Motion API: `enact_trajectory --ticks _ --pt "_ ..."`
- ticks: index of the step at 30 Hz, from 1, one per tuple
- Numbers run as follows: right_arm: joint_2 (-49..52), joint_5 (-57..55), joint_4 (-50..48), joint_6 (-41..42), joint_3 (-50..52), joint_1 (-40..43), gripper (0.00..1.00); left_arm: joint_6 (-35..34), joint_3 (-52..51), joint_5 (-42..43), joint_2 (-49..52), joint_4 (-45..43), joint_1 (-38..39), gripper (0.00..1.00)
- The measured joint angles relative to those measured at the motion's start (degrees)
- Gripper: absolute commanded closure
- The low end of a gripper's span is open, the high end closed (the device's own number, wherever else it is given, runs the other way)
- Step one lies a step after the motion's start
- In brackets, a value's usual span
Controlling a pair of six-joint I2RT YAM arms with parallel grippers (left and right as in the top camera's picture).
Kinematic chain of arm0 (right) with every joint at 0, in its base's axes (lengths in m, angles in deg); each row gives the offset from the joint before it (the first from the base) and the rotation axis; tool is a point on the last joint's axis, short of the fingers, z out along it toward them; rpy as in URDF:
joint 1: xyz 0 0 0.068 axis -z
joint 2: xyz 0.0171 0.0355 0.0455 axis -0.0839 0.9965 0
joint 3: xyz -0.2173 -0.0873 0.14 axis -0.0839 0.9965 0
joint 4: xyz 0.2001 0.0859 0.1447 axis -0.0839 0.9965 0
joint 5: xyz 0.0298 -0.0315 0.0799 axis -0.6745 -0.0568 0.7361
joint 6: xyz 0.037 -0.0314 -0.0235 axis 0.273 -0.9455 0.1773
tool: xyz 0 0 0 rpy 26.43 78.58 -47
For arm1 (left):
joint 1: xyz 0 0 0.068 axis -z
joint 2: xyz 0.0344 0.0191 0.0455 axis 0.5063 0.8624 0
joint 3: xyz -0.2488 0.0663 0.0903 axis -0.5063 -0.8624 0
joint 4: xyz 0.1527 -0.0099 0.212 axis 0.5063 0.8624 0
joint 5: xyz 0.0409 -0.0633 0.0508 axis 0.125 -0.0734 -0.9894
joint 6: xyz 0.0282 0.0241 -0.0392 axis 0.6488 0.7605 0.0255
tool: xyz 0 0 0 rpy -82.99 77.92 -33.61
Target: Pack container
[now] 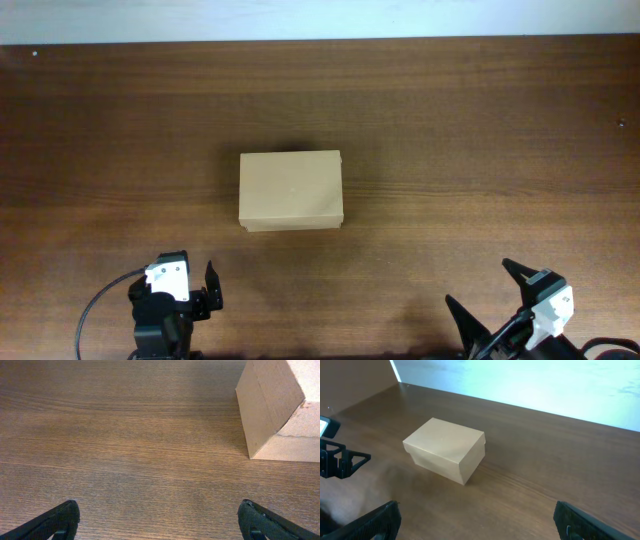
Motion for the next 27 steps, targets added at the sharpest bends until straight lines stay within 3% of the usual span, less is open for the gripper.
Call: enact_trajectory --ticks 6,15,27 --pt "-0.13 -1.95 -1.81 0.0 3.48 7.1 0.01 0.0 0.0 0.0 0.0 -0.02 0.0 0.0" --pt "-2.78 -1.99 -11.02 0.0 19.63 17.59 0.01 0.0 0.0 -0.02 -0.11 -0.04 0.0 0.0" --pt "-10.45 1.53 -15.61 -0.02 36.04 28.65 0.01 0.0 0.0 -0.02 -0.15 -0.04 0.0 0.01"
